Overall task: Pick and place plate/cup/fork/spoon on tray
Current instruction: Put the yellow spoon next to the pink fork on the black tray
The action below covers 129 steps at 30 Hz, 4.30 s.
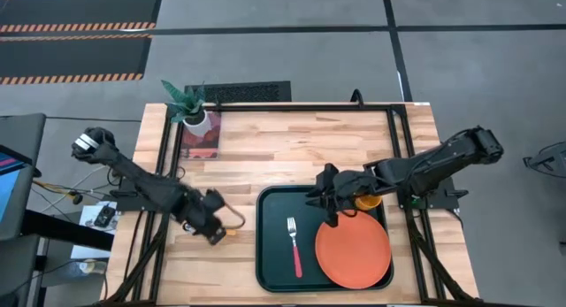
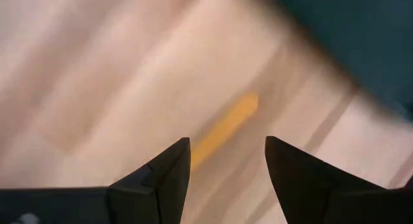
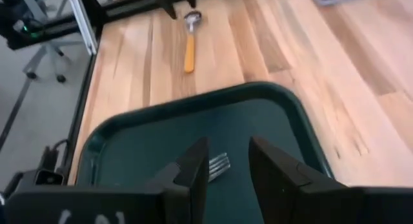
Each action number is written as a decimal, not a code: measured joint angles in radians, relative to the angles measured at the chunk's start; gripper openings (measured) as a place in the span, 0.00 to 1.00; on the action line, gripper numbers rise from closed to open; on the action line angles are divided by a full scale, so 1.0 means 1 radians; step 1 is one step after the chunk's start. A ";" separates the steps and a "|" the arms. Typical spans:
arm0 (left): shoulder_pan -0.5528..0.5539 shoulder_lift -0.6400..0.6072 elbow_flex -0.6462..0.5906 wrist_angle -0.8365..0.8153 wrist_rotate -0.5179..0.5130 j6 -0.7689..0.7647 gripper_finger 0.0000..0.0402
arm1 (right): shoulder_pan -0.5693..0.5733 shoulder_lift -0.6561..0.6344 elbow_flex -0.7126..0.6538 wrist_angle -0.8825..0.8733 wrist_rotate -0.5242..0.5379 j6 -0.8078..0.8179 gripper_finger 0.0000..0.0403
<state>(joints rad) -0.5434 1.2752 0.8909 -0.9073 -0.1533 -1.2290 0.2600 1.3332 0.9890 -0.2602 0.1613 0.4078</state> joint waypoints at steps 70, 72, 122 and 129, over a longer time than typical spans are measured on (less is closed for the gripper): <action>-0.119 -0.154 0.048 0.684 -1.341 0.254 0.00 | 0.000 -0.195 0.000 0.352 0.024 0.114 0.32; -0.093 -0.162 0.048 0.865 -1.272 0.363 0.00 | 0.000 -0.185 0.000 0.418 0.016 0.143 0.32; 0.253 0.218 0.480 1.030 0.010 2.482 0.00 | -0.260 -0.216 0.003 0.449 -0.371 0.624 0.56; 0.266 0.218 0.480 1.021 0.014 2.464 0.00 | -0.259 -0.132 0.000 0.538 -0.432 0.665 0.56</action>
<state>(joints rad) -0.2779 1.4929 1.3705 0.1142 -0.1394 1.2347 0.0014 1.2011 0.9886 0.2779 -0.2710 1.0727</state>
